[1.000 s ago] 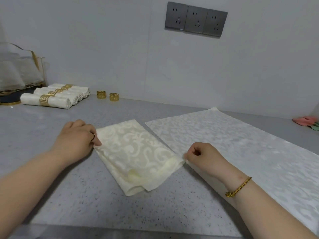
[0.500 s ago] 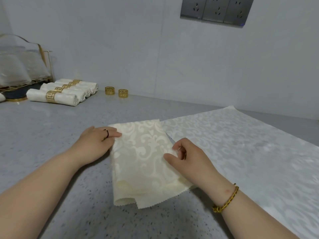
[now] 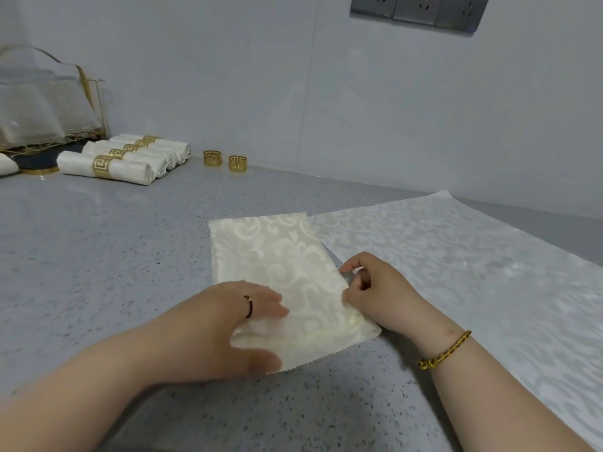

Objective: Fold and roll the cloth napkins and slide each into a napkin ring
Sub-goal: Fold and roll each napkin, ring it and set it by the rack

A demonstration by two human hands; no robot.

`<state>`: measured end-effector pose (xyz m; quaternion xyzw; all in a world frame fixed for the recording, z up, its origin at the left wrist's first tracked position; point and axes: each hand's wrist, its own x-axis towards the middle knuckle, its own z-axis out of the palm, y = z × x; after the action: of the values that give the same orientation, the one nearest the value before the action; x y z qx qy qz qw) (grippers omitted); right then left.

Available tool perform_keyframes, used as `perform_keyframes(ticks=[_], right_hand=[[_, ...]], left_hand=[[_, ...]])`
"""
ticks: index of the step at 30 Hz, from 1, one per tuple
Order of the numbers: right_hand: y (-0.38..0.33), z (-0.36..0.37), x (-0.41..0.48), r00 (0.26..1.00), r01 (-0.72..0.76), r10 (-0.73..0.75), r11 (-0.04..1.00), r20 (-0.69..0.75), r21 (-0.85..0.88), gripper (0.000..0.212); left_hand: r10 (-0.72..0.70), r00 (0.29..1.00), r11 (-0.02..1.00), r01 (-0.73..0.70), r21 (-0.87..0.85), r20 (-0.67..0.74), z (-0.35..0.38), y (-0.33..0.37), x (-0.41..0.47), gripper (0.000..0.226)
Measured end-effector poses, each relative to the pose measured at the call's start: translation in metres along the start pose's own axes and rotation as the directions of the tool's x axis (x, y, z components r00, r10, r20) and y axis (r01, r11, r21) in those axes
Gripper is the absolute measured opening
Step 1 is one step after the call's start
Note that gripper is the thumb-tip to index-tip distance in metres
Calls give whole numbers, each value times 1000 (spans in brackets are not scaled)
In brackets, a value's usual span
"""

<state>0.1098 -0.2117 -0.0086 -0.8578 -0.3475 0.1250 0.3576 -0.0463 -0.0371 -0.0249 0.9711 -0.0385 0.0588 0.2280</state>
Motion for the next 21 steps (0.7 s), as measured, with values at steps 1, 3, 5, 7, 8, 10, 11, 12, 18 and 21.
perform_keyframes(ticks=[1, 3, 5, 7, 8, 10, 11, 12, 18, 21], right_hand=[[0, 0, 0, 1000, -3, 3, 1000, 5, 11, 21], [0, 0, 0, 1000, -2, 2, 1000, 13, 23, 21], [0, 1, 0, 1000, 1, -2, 1000, 14, 23, 20], [-1, 1, -1, 1000, 12, -12, 1000, 9, 27, 19], [-1, 1, -1, 1000, 21, -21, 999, 5, 36, 19], [-1, 1, -1, 999, 36, -36, 998, 3, 51, 19], [-1, 1, -2, 999, 43, -43, 998, 4, 54, 19], [-1, 1, -1, 999, 50, -50, 997, 4, 56, 19], [1, -1, 0, 993, 115, -111, 990, -47, 87, 21], [-1, -2, -1, 990, 137, -133, 984, -44, 112, 24]], left_hand=[[36, 999, 999, -36, 26, 1, 3, 3, -4, 71], [140, 985, 985, -129, 115, -97, 12, 3, -9, 56], [270, 943, 951, -230, 205, -194, 18, 4, -10, 40], [378, 902, 915, -331, 232, -207, 22, 8, -9, 22], [413, 884, 900, -360, 247, -217, 24, 10, -8, 18], [420, 878, 892, -354, 280, -228, 26, 10, -7, 26], [420, 874, 891, -345, 296, -243, 27, 9, -7, 29], [418, 871, 891, -338, 303, -257, 27, 8, -7, 29], [436, 808, 878, -285, 385, -397, 17, 4, -8, 53], [463, 789, 840, -247, 483, -403, 8, 2, -13, 56]])
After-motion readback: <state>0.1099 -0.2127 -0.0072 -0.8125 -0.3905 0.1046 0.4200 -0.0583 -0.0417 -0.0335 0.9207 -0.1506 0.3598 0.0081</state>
